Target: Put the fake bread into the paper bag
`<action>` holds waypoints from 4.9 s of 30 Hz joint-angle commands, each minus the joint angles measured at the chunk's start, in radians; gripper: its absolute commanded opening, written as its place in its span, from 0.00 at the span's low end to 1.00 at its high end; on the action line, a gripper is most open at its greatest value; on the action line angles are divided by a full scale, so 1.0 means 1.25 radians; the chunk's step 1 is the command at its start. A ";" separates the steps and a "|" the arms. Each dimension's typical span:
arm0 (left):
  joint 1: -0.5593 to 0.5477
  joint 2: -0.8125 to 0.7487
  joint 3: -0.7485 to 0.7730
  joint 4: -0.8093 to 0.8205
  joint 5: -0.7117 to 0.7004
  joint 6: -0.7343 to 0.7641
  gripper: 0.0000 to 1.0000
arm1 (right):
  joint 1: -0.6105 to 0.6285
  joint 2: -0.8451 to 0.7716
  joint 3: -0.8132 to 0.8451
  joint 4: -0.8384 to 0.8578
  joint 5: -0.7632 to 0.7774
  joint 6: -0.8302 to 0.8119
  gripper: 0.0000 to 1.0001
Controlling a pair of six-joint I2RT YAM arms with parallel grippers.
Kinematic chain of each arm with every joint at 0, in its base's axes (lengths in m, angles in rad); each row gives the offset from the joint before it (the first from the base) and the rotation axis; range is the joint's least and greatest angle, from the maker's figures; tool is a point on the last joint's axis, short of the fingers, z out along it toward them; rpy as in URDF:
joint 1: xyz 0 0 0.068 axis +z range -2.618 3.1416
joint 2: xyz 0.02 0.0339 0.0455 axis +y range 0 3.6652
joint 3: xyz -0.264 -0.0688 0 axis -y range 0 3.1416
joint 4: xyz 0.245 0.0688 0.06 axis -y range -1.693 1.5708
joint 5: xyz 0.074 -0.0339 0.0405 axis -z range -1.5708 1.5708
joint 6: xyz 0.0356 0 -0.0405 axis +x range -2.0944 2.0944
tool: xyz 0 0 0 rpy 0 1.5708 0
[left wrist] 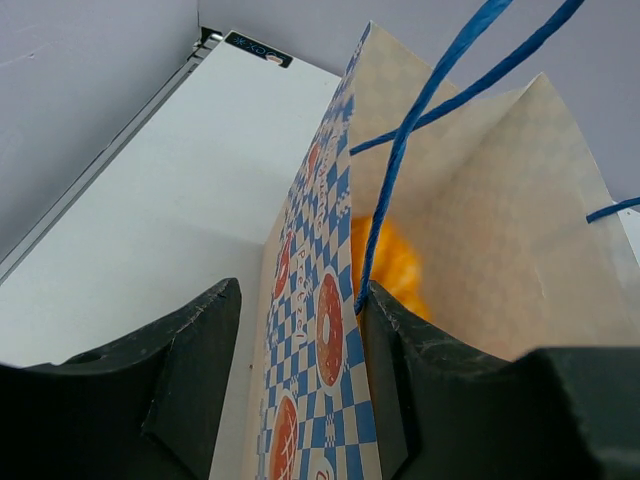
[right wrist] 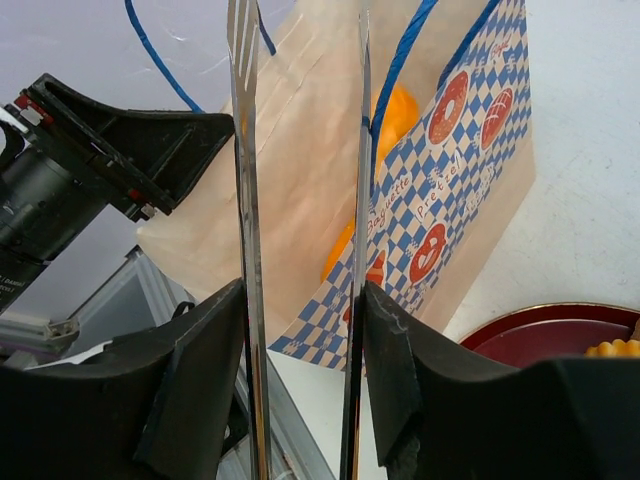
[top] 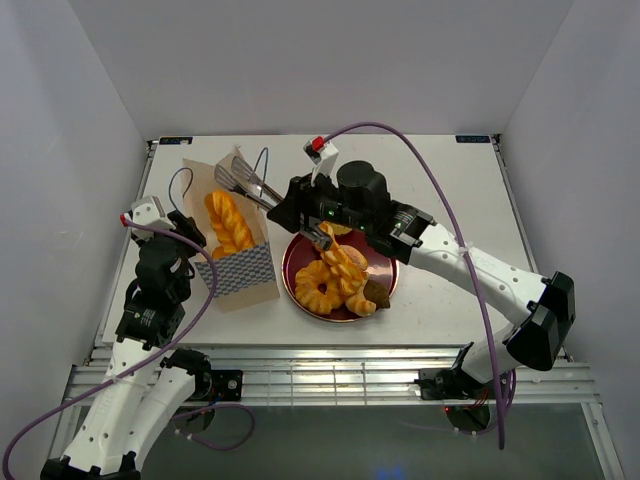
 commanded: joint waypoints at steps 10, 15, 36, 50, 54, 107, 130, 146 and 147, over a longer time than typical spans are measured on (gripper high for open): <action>-0.003 0.003 0.004 -0.002 0.009 0.008 0.61 | 0.003 -0.018 0.067 0.012 -0.030 -0.024 0.50; -0.003 0.004 0.004 -0.002 0.009 0.010 0.61 | 0.004 -0.077 0.062 -0.023 -0.041 -0.045 0.48; -0.003 0.007 0.005 -0.002 0.003 0.011 0.61 | 0.004 -0.473 -0.270 -0.230 0.100 -0.047 0.48; -0.003 0.007 0.006 -0.003 0.011 0.013 0.61 | 0.003 -0.504 -0.405 -0.423 0.280 0.015 0.49; -0.003 0.007 0.006 -0.002 0.014 0.013 0.61 | 0.004 -0.526 -0.442 -0.455 0.280 0.030 0.49; -0.003 0.004 0.006 -0.006 0.024 0.010 0.62 | 0.003 -0.534 -0.322 -0.480 0.250 0.030 0.08; -0.003 0.013 0.006 -0.007 0.027 0.010 0.62 | 0.003 -0.425 0.063 -0.469 0.232 -0.111 0.08; -0.003 0.018 0.005 -0.006 0.016 0.008 0.62 | 0.006 -0.322 0.162 -0.257 0.047 -0.108 0.08; -0.003 0.018 0.005 -0.006 0.017 0.008 0.62 | 0.006 -0.318 0.159 -0.245 0.045 -0.104 0.08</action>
